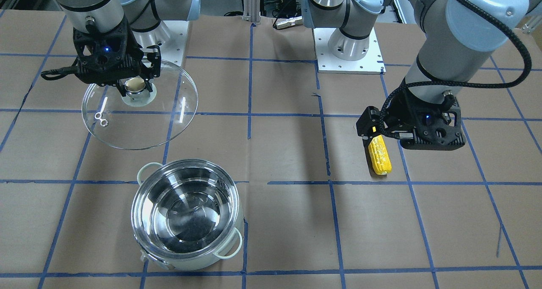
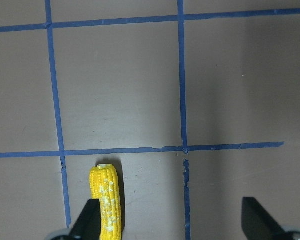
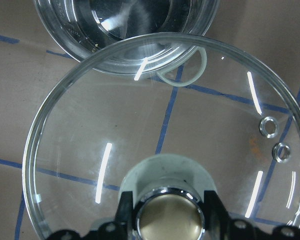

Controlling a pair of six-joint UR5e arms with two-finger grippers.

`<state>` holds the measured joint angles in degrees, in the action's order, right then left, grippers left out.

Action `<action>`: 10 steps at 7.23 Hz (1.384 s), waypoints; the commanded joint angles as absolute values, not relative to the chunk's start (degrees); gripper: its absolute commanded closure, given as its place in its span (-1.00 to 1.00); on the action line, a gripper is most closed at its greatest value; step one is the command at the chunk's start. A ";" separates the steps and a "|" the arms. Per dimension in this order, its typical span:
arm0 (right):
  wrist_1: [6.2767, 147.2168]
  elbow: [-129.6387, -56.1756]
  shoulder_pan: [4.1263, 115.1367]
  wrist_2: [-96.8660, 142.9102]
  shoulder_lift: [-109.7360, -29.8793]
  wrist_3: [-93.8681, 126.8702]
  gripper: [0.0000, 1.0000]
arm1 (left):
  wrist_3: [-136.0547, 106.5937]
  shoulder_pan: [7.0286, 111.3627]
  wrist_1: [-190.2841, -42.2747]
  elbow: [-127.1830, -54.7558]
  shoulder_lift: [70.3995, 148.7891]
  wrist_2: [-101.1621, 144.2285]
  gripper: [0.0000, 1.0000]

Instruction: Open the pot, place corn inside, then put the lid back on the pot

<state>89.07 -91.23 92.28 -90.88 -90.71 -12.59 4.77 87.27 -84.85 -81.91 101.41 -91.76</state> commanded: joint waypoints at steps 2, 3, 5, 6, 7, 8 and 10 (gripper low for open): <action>89.12 -91.23 92.29 -90.88 -90.70 -12.66 0.43 | 4.75 87.36 -84.99 -80.25 102.30 -91.93 -1.00; 89.12 -91.32 92.29 -90.88 -90.70 -12.66 0.43 | 4.75 87.36 -85.60 -79.98 101.87 -91.93 -1.00; 89.12 -91.32 92.29 -90.88 -90.70 -12.66 0.43 | 4.75 87.36 -85.87 -79.89 101.69 -92.11 -1.00; 89.12 -91.32 92.29 -90.88 -90.70 -12.66 0.43 | 4.75 87.36 -85.96 -80.41 101.60 -92.20 -1.00; 89.38 -91.32 92.29 -90.88 -90.70 -12.57 0.43 | 5.79 87.02 -86.39 -82.07 101.25 -92.55 -1.00; 89.38 -91.32 92.29 -90.88 -90.70 -12.57 0.43 | 8.50 84.92 -86.22 -83.31 100.99 -92.46 -1.00; 89.38 -91.32 92.29 -90.88 -90.62 -12.66 0.43 | 7.40 84.63 -86.74 -81.93 101.25 -92.37 -1.00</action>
